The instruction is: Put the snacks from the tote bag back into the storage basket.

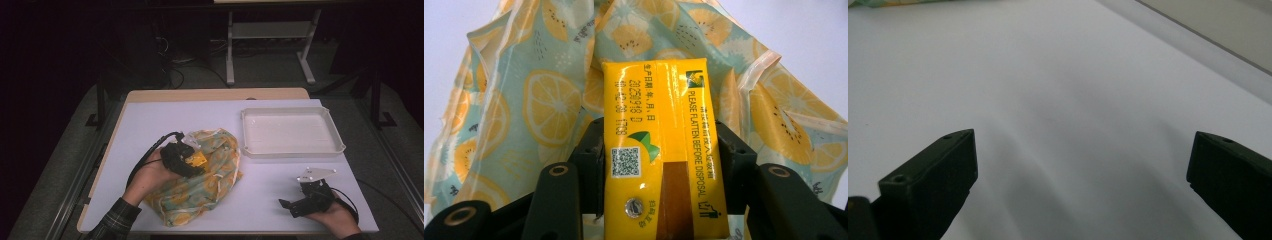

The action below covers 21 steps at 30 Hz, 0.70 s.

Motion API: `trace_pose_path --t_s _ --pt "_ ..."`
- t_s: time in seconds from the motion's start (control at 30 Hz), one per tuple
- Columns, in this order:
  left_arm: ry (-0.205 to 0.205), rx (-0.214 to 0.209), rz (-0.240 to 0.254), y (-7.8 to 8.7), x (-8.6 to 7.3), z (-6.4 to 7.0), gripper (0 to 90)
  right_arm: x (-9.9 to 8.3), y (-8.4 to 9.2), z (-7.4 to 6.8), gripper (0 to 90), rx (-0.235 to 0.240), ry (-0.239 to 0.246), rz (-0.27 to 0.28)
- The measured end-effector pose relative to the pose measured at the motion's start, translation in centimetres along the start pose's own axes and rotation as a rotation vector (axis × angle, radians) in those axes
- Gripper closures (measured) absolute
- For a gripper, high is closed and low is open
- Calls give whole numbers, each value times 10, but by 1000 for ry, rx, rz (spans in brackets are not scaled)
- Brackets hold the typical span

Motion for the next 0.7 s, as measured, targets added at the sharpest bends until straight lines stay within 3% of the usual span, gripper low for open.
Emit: trace_pose_path --t_s 0.7 --pt "-1 -3 12 5 -2 -2 511 -1 2 1 0 -3 -1 1"
Point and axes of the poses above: each handheld gripper's, and its own axes: y roughly backward along the jaws, x roughly out of its top, z roughly to its right, the point moved 1 cm from there along -y, roughly forward along the jaws, and after that the axes turned 5 degrees about z, right-handed, at the moved point
